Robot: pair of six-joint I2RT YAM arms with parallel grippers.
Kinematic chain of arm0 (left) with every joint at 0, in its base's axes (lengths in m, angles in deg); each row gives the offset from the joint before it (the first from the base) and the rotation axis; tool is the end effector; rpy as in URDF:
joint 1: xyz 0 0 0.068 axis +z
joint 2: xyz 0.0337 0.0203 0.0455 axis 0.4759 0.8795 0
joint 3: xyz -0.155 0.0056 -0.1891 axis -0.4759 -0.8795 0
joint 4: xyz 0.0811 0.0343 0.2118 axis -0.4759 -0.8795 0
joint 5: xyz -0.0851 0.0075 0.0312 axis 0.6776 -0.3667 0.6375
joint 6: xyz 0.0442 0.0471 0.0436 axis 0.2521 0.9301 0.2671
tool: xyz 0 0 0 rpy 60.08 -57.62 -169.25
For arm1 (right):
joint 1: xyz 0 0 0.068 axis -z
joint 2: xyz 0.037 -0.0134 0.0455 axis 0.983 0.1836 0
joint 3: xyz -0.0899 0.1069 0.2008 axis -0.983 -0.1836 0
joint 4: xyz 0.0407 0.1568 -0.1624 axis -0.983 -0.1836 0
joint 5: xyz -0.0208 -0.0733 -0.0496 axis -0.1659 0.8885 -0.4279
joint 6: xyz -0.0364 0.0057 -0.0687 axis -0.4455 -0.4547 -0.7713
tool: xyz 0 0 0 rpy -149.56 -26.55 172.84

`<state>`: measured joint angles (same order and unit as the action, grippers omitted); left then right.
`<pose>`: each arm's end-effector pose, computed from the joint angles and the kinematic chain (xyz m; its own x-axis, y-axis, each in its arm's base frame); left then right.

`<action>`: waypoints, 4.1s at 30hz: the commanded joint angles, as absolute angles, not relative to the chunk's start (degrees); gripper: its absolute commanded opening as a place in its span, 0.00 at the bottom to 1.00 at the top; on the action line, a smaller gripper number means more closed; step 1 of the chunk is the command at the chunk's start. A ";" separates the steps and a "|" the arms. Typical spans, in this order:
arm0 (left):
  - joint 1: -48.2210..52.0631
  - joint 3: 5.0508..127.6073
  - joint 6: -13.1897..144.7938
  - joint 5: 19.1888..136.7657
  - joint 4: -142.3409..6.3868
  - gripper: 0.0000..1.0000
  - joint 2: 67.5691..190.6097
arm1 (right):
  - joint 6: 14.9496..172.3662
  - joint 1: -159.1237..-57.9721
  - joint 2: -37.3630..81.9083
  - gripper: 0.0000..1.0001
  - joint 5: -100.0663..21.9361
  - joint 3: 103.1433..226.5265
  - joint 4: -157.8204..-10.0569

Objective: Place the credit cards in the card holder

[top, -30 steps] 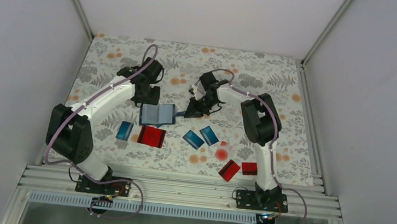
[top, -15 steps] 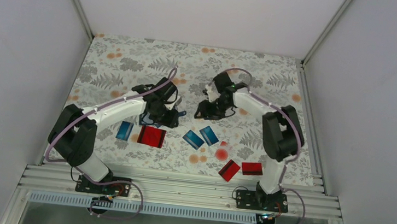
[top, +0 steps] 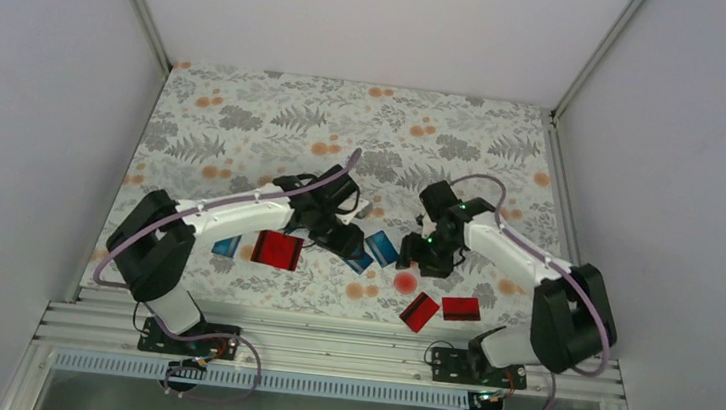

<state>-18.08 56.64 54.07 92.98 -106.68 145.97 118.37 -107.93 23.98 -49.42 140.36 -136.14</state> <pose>0.1846 -0.2328 0.1716 -0.8861 0.4055 -0.2244 0.4623 0.7386 -0.4907 0.1786 0.1205 0.1504 -0.9967 0.0246 0.0780 0.0479 0.9486 0.3129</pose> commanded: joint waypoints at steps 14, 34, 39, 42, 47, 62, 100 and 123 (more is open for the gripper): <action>-30.75 71.77 44.46 100.60 -97.00 0.34 163.98 | 132.23 -107.81 4.56 0.65 -57.89 118.94 -138.77; -36.74 75.60 39.80 99.15 -97.70 0.24 175.91 | 143.86 -107.79 -2.68 0.61 -61.29 104.16 -119.97; -37.71 73.43 38.36 99.00 -97.15 0.24 175.67 | 146.73 -107.71 -5.21 0.54 -62.35 101.02 -114.67; -38.19 71.13 37.08 99.73 -95.79 0.24 175.06 | 147.76 -107.47 -7.09 0.49 -62.46 100.08 -113.56; -38.75 67.54 34.96 101.08 -92.64 0.24 174.04 | 148.22 -107.08 -10.32 0.39 -61.89 100.10 -114.12; -38.74 66.15 34.47 101.71 -91.05 0.23 173.88 | 146.28 -106.78 -15.07 0.23 -60.67 105.85 -121.02; 2.79 61.38 49.97 118.73 -89.79 0.58 137.47 | 108.11 -106.58 21.35 0.04 -88.62 156.21 -110.69; 12.54 69.34 48.36 133.29 -80.77 0.66 138.02 | 99.52 -100.87 33.08 0.04 -108.22 170.95 -117.32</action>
<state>13.48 63.59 43.93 126.47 -80.08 134.78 102.53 -101.14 31.41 -102.36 167.57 -115.64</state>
